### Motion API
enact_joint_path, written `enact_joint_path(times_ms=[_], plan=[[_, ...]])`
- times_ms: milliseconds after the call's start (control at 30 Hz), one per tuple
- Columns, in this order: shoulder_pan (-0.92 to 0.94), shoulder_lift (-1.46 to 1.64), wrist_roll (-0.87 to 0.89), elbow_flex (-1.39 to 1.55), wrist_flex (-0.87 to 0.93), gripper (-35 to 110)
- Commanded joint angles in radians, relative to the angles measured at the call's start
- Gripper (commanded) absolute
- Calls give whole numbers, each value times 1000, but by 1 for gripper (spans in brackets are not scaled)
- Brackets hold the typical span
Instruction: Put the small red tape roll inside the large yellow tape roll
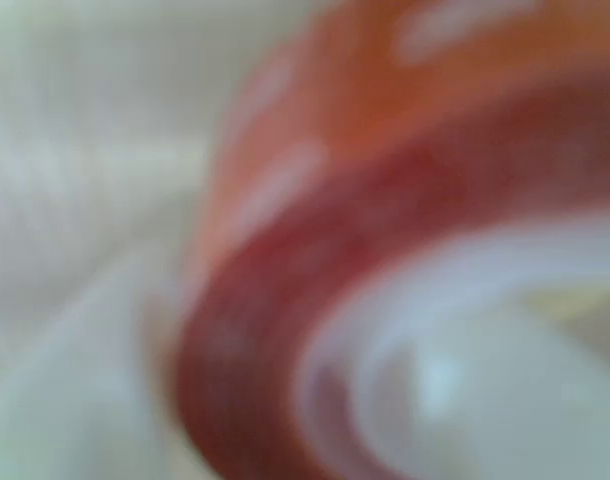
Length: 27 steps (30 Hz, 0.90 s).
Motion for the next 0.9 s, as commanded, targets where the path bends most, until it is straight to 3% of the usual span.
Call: enact_joint_path(times_ms=[0, 533, 867], plan=[[-14, 304, 0, -101, -3, 0], [156, 336, -80, -5, -229, 0], [209, 225, -72, -12, -210, 0]])
